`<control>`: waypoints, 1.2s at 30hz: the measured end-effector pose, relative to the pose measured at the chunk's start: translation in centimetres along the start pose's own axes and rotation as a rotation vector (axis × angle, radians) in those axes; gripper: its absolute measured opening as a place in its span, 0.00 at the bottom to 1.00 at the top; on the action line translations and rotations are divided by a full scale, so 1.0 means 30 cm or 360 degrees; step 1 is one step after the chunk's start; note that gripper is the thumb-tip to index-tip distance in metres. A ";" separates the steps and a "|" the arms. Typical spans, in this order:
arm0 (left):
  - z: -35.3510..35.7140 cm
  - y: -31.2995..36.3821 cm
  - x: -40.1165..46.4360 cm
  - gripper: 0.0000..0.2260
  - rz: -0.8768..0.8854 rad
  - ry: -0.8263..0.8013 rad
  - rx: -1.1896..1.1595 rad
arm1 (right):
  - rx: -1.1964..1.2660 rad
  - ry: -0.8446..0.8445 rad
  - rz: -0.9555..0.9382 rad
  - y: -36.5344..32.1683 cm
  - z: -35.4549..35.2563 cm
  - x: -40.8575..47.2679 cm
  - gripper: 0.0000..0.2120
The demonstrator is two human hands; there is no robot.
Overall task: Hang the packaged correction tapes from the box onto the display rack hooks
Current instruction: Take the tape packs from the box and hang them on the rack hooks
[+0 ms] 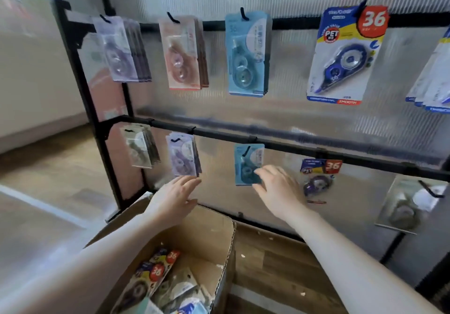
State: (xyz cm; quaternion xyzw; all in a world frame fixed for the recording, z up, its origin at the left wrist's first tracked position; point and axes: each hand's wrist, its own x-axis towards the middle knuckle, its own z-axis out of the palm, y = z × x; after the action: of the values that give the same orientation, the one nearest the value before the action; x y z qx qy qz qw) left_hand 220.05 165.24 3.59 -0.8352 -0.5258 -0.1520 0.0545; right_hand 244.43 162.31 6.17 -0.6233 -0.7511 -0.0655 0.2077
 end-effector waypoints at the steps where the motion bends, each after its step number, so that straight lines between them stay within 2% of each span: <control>1: 0.015 -0.025 -0.020 0.23 -0.0013 -0.0021 -0.0005 | 0.0001 -0.0039 -0.0003 -0.026 0.030 -0.009 0.18; 10: 0.187 -0.272 -0.145 0.22 -0.0108 -0.0116 -0.0048 | -0.0042 -0.0326 0.0033 -0.175 0.314 -0.003 0.18; 17: 0.321 -0.439 -0.205 0.24 -0.0116 -0.0404 -0.0031 | -0.0128 -0.0390 0.0066 -0.283 0.500 -0.008 0.17; 20: 0.390 -0.484 -0.229 0.23 -0.0119 -0.0616 -0.0106 | -0.0159 -0.0435 0.0046 -0.334 0.566 -0.009 0.17; 24: 0.493 -0.513 -0.289 0.18 0.0003 -0.1162 -0.0164 | -0.0186 -0.0560 -0.0001 -0.395 0.659 -0.020 0.18; 27: 0.557 -0.511 -0.320 0.20 0.0014 -0.1476 -0.0199 | -0.0233 -0.0650 0.0022 -0.402 0.707 -0.040 0.17; 36: 0.649 -0.492 -0.355 0.19 0.0045 -0.1897 -0.0390 | -0.0287 -0.0843 0.0244 -0.367 0.757 -0.081 0.16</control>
State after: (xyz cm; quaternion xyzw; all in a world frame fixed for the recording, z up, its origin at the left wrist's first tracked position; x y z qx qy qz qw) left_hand 206.40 167.47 -19.19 -0.7836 -0.4334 0.2829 -0.3437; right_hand 228.91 165.84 -13.58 -0.6895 -0.7211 0.0489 -0.0475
